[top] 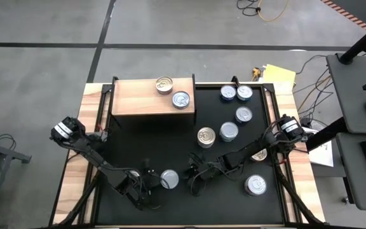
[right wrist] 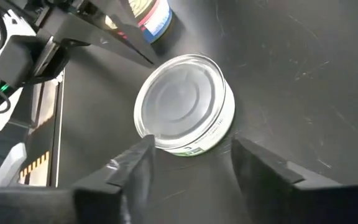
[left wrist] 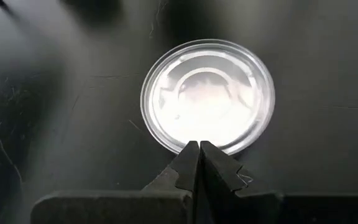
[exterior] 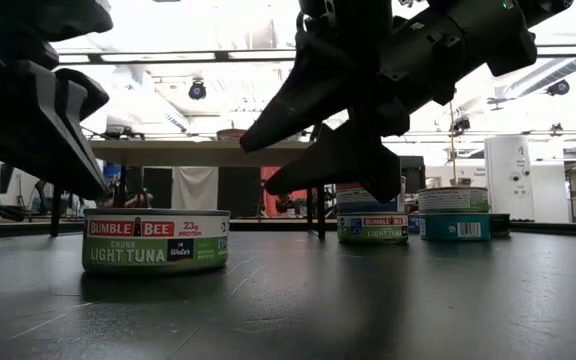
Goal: Stack canned seafood by type on shelf
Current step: Put the green/white tuna can on the shelf
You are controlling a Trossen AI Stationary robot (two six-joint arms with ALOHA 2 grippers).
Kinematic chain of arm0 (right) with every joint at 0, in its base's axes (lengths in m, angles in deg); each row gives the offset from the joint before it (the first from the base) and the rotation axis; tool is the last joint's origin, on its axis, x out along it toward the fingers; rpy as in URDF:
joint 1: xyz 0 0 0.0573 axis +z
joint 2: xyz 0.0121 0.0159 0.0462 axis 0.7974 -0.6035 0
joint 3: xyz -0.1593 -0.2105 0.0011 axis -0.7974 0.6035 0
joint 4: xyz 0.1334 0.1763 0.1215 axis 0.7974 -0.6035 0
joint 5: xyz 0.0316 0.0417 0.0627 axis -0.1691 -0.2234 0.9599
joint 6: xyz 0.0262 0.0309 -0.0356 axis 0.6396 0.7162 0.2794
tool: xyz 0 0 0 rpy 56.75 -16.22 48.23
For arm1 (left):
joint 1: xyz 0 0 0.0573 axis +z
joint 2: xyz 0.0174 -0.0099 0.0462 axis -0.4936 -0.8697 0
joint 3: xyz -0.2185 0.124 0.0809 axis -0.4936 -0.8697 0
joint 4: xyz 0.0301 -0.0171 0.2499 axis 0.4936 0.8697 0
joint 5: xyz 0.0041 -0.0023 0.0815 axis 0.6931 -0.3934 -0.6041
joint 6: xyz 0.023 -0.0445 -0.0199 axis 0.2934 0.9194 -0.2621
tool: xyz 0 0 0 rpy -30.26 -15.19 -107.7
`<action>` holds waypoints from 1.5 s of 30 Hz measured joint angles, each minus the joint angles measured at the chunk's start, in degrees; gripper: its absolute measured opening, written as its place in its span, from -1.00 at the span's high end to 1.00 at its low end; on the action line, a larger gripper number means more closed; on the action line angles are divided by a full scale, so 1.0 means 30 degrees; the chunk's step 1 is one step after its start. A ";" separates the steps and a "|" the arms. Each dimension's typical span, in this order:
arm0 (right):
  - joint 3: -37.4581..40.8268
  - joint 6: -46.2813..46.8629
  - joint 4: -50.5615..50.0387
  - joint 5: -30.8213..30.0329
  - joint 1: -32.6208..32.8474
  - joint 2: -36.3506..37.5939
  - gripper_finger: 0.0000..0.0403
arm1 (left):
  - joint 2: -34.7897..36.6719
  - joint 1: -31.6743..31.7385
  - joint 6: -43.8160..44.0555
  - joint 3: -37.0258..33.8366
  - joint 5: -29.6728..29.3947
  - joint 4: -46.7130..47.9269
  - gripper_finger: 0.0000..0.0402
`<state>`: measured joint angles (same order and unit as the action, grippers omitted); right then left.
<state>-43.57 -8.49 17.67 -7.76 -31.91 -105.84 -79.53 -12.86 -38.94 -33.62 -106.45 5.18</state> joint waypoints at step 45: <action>0.0000 0.1149 0.0203 -0.0958 -0.0131 -0.0009 -0.60 | -0.0680 -0.0735 0.0266 -0.2514 -0.1297 -0.5528 1.00</action>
<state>-43.57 -5.04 18.28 -10.64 -32.30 -105.87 -81.57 -15.07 -38.14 -41.16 -110.34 -11.40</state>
